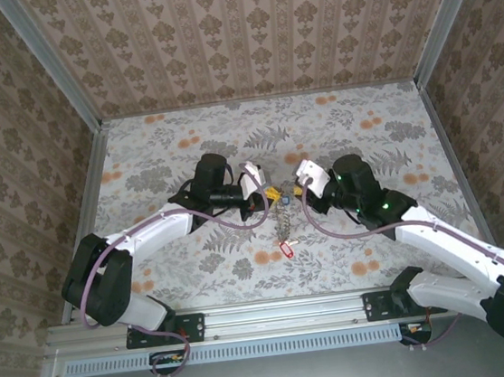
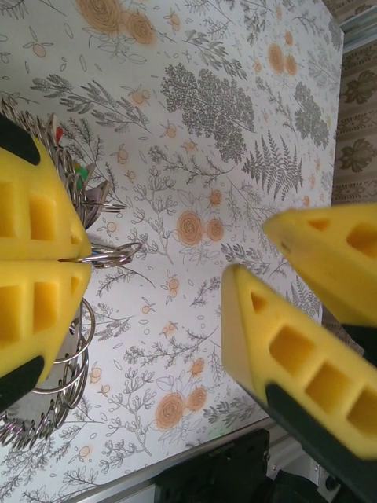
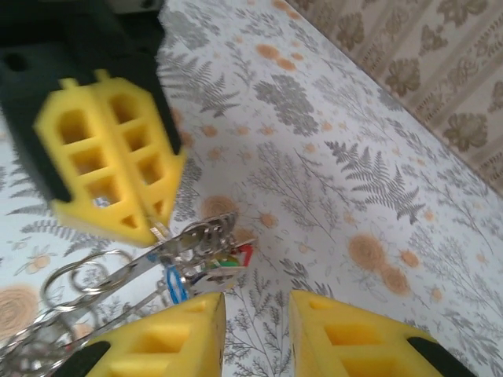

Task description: Put the keys on the keyring

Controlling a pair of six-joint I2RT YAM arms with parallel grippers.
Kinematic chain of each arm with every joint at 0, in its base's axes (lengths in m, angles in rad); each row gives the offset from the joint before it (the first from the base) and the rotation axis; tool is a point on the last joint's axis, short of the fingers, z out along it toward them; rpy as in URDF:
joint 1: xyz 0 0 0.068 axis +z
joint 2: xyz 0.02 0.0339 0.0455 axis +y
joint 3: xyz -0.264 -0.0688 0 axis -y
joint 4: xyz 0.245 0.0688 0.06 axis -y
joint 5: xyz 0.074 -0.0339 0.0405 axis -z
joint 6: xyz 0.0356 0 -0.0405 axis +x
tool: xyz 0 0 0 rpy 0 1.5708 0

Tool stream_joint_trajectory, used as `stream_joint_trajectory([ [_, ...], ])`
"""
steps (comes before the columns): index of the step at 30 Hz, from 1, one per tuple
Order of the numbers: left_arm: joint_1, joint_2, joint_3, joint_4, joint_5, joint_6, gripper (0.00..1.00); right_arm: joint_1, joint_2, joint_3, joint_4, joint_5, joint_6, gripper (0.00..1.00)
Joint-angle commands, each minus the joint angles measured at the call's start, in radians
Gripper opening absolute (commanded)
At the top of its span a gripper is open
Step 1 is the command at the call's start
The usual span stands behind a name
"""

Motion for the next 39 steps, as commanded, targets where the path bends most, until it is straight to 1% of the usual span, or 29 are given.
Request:
stream_joint_trajectory([
  [1, -0.007, -0.033, 0.020, 0.023, 0.071, 0.017, 0.00, -0.029, -0.022, -0.043, 0.011, -0.196, -0.099, 0.29],
  [2, -0.006, -0.031, 0.024, 0.021, 0.082, 0.017, 0.00, -0.036, -0.021, -0.046, 0.010, -0.236, -0.123, 0.28],
  [4, -0.007, -0.030, 0.031, 0.012, 0.102, 0.018, 0.00, -0.053, -0.008, -0.044, 0.021, -0.277, -0.123, 0.28],
  [7, -0.007, -0.028, 0.037, 0.001, 0.122, 0.023, 0.00, -0.078, 0.011, -0.019, 0.006, -0.379, -0.149, 0.28],
  [10, -0.006, -0.028, 0.045, -0.019, 0.136, 0.029, 0.00, -0.091, 0.032, -0.005, 0.026, -0.414, -0.166, 0.28],
  [13, -0.007, -0.030, 0.049, -0.022, 0.149, 0.029, 0.00, -0.107, 0.065, 0.022, 0.010, -0.476, -0.188, 0.28],
  [21, -0.010, -0.028, 0.056, -0.039, 0.161, 0.035, 0.00, -0.114, 0.132, 0.053, 0.021, -0.518, -0.211, 0.26],
  [27, -0.011, -0.028, 0.061, -0.040, 0.164, 0.035, 0.00, -0.128, 0.162, 0.050, 0.022, -0.520, -0.222, 0.21],
  [29, -0.011, -0.028, 0.062, -0.039, 0.168, 0.035, 0.00, -0.132, 0.166, 0.041, 0.035, -0.534, -0.221, 0.20],
  [31, -0.011, -0.026, 0.062, -0.034, 0.175, 0.035, 0.00, -0.133, 0.178, 0.045, 0.033, -0.557, -0.217, 0.17],
  [38, -0.011, -0.020, 0.069, -0.034, 0.186, 0.037, 0.00, -0.137, 0.204, 0.048, 0.040, -0.590, -0.213, 0.19],
  [39, -0.011, -0.019, 0.070, -0.035, 0.187, 0.037, 0.00, -0.139, 0.206, 0.050, 0.039, -0.592, -0.213, 0.17],
])
